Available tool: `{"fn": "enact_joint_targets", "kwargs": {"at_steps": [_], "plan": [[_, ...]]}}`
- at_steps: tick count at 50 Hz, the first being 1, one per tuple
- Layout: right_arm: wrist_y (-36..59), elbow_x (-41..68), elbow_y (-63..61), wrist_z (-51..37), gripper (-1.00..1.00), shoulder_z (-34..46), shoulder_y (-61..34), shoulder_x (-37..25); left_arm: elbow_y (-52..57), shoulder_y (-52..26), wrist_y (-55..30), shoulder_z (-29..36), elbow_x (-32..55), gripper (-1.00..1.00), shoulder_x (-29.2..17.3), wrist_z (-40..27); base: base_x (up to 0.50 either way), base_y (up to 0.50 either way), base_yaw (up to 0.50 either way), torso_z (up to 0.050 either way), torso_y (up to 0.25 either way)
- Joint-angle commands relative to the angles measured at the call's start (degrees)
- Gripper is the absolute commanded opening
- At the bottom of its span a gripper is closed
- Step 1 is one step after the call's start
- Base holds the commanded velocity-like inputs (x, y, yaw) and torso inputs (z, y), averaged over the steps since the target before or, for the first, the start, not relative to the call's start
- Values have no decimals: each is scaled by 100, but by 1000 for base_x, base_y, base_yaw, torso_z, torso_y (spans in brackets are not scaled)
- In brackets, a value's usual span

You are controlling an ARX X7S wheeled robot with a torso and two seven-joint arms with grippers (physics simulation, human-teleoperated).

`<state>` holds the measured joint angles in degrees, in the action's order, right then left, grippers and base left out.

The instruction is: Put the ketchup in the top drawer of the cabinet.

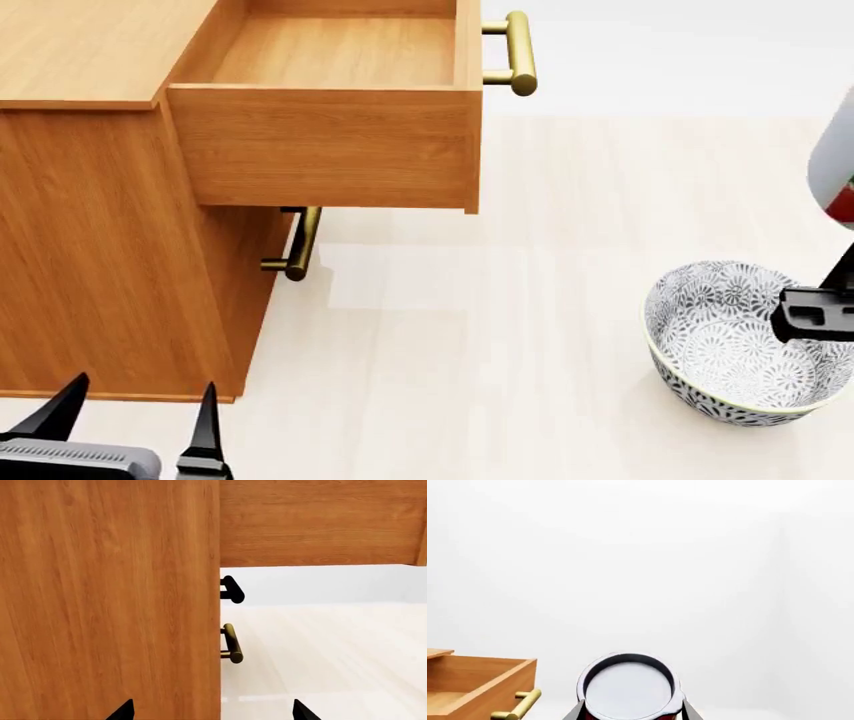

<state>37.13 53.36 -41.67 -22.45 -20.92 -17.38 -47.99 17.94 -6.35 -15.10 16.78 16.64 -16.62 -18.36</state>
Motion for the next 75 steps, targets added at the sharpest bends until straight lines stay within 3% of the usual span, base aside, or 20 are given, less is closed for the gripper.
{"fn": "enact_joint_targets", "kwargs": {"at_steps": [1, 27, 47, 67, 75], "plan": [[382, 116, 148, -113, -100, 811, -1353, -196, -38, -19, 24, 30, 15, 100, -4, -9, 0, 0, 0, 0, 0], [903, -425, 1703, 154, -100, 2794, -4527, 670, 61, -32, -27, 86, 52, 100, -52, -75, 0, 0, 0, 0, 0], [594, -1120, 3055, 568, -100, 3565, -5577, 1348, -16, -78, 15, 122, 92, 100, -48, -86, 0, 0, 0, 0, 1], [4, -1802, 5496, 1327, -100, 4281, -6641, 2275, 118, -3, 21, 138, 105, 100, -113, -159, 0, 0, 0, 0, 0], [-516, -2218, 7152, 1767, -100, 4577, -7328, 2784, 132, -37, -11, 160, 112, 100, -119, -178, 0, 0, 0, 0, 0]]}}
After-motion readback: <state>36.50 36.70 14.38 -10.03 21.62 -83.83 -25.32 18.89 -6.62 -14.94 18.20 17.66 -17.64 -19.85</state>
